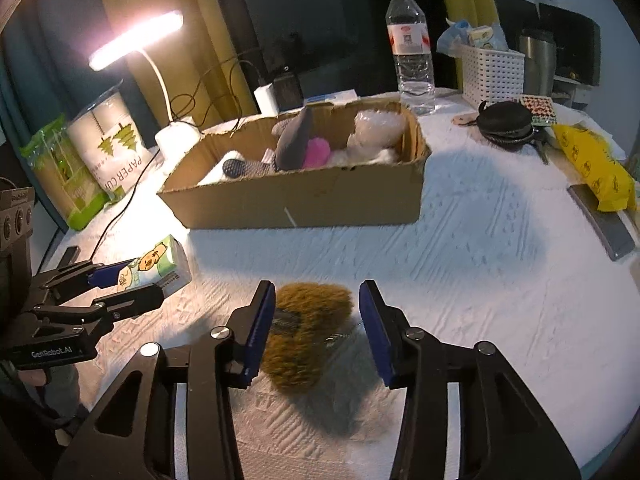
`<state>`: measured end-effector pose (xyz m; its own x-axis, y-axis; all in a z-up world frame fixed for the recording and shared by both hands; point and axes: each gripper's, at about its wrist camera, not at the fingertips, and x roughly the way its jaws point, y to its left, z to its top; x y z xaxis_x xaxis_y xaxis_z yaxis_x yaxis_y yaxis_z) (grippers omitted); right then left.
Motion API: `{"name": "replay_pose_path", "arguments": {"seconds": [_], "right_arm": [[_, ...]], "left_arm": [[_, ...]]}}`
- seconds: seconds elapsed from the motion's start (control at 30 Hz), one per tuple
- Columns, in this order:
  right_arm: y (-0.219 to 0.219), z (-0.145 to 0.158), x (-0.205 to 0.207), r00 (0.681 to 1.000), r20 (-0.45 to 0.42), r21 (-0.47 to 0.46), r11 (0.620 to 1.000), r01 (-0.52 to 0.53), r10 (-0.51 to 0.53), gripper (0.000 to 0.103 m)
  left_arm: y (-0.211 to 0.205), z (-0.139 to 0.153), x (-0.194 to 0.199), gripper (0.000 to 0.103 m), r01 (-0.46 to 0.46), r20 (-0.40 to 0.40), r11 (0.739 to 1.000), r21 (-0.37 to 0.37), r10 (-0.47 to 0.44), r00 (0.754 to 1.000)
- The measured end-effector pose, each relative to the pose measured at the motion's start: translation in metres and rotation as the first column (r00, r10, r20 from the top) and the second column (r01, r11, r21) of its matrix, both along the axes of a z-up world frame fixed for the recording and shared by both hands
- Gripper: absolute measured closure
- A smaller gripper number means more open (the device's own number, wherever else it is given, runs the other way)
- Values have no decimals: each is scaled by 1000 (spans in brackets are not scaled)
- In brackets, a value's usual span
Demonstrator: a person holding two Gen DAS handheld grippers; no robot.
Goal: Organize soft objects
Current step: 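Carry the tissue pack with the left gripper and the brown plush with the right toward the box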
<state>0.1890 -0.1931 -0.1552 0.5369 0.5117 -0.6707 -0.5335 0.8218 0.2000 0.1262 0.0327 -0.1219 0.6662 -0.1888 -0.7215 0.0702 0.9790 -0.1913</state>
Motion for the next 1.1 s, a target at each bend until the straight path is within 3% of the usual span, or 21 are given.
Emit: {"name": "replay_pose_path", "arguments": {"seconds": [0.1,0.37,0.57,0.7,0.87,0.93,1.0,1.1], "right_arm": [[-3,1,4,1000,1,5,1000,-4,4,62],[-11,1,13,1000,-4,12,1000,-8,8,64],[-8,-18,19,998,-60,-18,1000,-15,14,64],[-10,-30,23,996,-92,-7,1000,16,-16,51],[-10,-31,24,995,-101,-2,1000,2,-2,51],[-8,-31,24,995,-101,-2,1000,-5,5,52],[-5,-30,24,994,-106,6,1000,-16,16,59],[1,-28,24,993,-111,12,1000,-28,30,59]], "left_arm": [[-3,6,4,47,3,10,1000,4,-3,1000],[-13,10,14,47,13,13,1000,16,-13,1000],[-16,9,17,47,16,14,1000,16,-16,1000],[-16,9,16,47,15,16,1000,14,-15,1000],[-16,10,16,47,15,24,1000,10,-15,1000],[-15,11,16,47,15,30,1000,9,-15,999],[-14,13,16,47,16,35,1000,8,-16,999],[-12,15,15,47,14,39,1000,6,-15,999]]}}
